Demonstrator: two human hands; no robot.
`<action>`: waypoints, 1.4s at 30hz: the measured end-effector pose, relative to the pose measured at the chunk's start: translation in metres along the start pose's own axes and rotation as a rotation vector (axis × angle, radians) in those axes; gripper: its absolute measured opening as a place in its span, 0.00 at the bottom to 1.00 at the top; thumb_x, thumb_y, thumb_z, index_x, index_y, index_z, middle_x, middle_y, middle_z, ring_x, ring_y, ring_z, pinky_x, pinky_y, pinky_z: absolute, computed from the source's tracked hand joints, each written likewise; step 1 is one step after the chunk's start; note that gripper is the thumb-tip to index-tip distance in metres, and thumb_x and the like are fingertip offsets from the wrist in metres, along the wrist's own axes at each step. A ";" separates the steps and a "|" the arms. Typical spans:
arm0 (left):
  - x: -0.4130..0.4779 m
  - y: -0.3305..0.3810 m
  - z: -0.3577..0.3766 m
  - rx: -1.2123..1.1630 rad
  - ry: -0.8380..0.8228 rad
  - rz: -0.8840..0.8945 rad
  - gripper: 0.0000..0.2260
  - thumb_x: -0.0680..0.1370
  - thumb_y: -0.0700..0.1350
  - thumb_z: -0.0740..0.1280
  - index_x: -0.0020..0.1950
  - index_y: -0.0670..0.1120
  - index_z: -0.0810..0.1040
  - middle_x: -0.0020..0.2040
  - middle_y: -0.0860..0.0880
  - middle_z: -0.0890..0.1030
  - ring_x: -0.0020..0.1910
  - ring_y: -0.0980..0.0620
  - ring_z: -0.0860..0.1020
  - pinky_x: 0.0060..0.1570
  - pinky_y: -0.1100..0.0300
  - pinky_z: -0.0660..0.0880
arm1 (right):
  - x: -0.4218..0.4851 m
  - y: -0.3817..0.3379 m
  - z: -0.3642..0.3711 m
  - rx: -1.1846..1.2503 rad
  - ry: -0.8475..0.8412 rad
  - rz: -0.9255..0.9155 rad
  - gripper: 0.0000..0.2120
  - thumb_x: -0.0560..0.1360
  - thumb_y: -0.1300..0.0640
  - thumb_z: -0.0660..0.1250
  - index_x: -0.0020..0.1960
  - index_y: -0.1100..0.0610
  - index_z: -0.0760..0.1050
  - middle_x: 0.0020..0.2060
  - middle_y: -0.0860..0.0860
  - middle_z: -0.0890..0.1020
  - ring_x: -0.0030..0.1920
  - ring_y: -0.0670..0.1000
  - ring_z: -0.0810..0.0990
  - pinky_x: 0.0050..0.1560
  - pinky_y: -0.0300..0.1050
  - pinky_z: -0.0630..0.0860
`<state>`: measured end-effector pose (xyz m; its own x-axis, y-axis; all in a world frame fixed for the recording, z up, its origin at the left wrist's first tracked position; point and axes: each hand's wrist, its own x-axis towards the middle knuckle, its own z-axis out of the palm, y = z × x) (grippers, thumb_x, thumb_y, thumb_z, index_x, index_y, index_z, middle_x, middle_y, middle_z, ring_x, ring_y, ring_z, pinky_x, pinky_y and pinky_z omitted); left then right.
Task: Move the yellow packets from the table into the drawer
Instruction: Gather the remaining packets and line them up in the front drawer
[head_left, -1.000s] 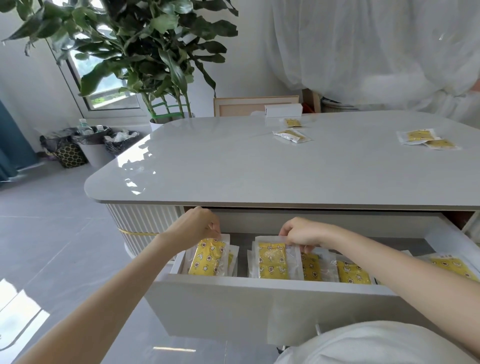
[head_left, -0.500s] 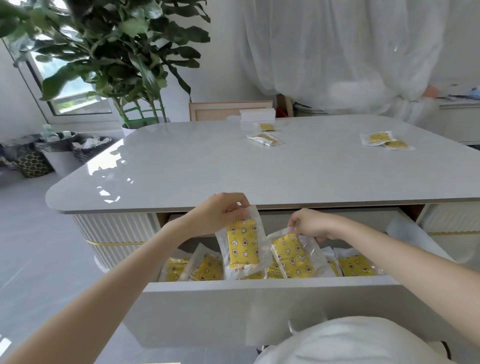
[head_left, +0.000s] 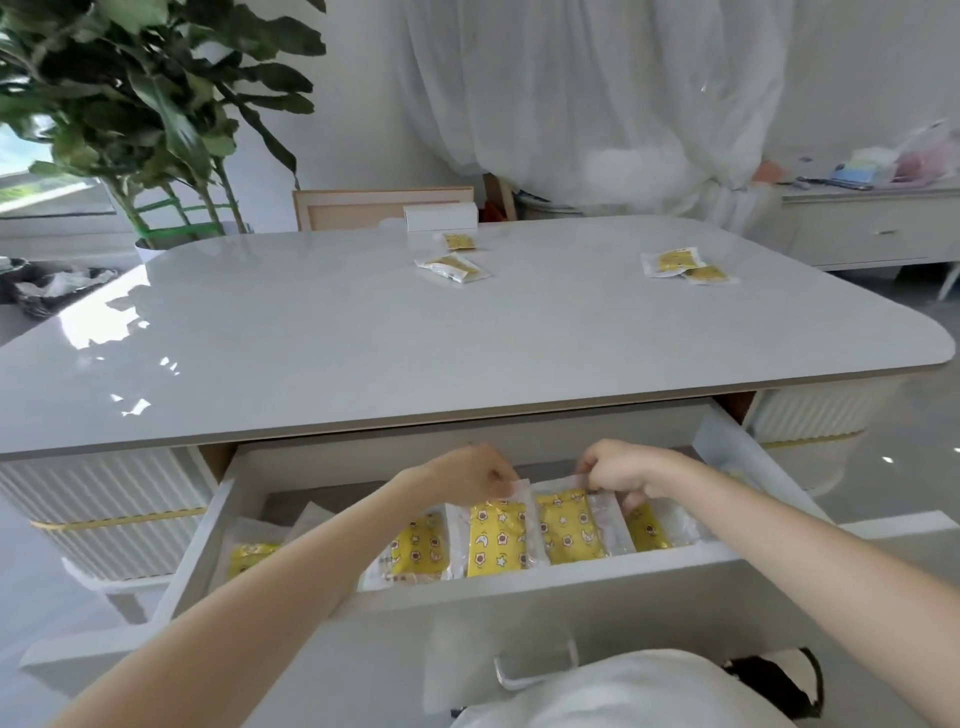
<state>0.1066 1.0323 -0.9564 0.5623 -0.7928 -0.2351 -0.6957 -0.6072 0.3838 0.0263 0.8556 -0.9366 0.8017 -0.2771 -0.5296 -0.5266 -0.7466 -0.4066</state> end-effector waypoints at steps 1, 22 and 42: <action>0.001 -0.001 0.002 0.023 -0.008 -0.024 0.14 0.80 0.46 0.63 0.64 0.44 0.77 0.62 0.48 0.78 0.57 0.51 0.77 0.58 0.61 0.71 | 0.001 0.000 0.001 -0.023 0.000 -0.011 0.15 0.78 0.66 0.60 0.63 0.60 0.75 0.39 0.52 0.76 0.36 0.49 0.75 0.26 0.37 0.74; -0.077 -0.103 -0.029 0.270 -0.596 -0.444 0.48 0.69 0.60 0.72 0.77 0.58 0.42 0.77 0.53 0.56 0.75 0.46 0.60 0.72 0.49 0.61 | -0.004 -0.062 0.055 -0.375 -0.208 -0.544 0.46 0.69 0.47 0.75 0.78 0.46 0.51 0.76 0.45 0.59 0.75 0.50 0.60 0.72 0.47 0.62; -0.092 -0.107 -0.028 0.204 -0.283 -0.399 0.34 0.78 0.57 0.62 0.78 0.48 0.50 0.77 0.49 0.57 0.75 0.47 0.59 0.73 0.52 0.58 | 0.003 -0.072 0.053 -0.368 -0.123 -0.498 0.40 0.73 0.39 0.67 0.77 0.51 0.55 0.76 0.48 0.60 0.74 0.52 0.62 0.72 0.48 0.64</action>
<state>0.1420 1.1711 -0.9506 0.6782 -0.4643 -0.5696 -0.5411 -0.8400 0.0404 0.0511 0.9409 -0.9485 0.8760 0.2127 -0.4330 0.0507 -0.9332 -0.3557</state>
